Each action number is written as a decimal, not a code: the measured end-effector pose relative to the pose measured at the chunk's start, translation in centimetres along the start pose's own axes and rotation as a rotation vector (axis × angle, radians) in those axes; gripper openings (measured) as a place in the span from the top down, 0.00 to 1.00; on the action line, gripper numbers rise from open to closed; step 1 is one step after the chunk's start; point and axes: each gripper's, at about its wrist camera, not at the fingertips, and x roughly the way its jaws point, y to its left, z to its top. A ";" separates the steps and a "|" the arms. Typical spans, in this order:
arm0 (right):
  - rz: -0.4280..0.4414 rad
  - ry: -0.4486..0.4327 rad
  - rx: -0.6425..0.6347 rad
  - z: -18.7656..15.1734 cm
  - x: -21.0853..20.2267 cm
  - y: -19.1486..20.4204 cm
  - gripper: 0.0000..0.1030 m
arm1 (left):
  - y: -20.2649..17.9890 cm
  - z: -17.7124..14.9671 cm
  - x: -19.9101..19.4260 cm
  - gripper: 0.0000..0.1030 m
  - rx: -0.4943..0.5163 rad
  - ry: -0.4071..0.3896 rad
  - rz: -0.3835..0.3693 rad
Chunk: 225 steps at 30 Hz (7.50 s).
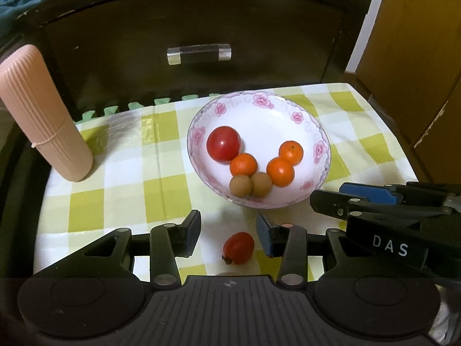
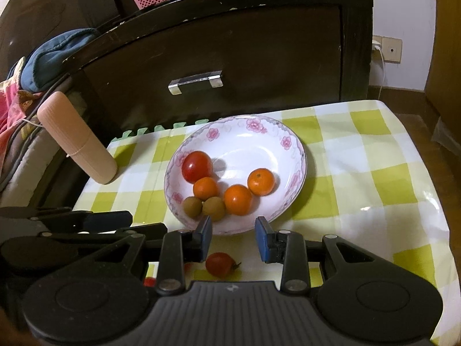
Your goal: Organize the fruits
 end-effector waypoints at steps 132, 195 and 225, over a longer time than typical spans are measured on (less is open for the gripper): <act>0.029 0.288 -0.167 -7.8 0.3 1.7 0.68 | 4.3 -8.6 0.0 0.49 -0.093 0.241 -0.016; 0.025 0.160 -0.090 -2.4 0.2 0.6 0.73 | 1.2 -1.6 0.0 0.69 -0.068 0.115 -0.085; 0.044 0.094 0.035 3.4 5.9 -2.9 0.73 | -1.1 6.1 6.3 0.65 -0.016 0.062 -0.095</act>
